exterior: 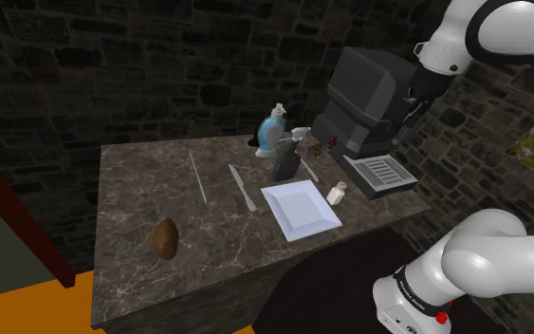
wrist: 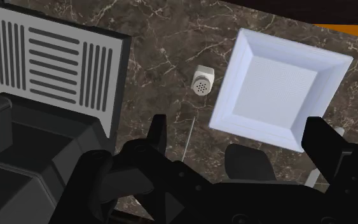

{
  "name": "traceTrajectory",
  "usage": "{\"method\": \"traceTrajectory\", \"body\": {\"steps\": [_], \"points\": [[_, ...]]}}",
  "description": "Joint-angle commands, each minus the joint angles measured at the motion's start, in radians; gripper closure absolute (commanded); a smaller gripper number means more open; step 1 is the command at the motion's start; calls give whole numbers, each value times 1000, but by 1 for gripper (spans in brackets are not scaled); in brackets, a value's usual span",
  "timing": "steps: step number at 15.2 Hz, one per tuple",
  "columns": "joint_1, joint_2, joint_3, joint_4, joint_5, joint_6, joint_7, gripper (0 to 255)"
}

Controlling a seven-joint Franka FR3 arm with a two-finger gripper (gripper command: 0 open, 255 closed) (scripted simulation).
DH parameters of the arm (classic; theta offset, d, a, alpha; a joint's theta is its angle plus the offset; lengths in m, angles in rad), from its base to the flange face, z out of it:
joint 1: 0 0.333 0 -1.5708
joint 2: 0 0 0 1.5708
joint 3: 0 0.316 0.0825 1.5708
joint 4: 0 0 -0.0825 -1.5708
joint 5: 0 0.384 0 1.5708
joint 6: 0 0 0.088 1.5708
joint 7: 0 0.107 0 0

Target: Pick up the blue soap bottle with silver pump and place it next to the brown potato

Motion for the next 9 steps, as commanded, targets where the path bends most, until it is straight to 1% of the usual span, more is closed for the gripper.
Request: {"method": "traceTrajectory", "body": {"steps": [1,9], "points": [[0,0,0,0,0,0,0,0],[20,295,4,116,22,185,21,0]]}}
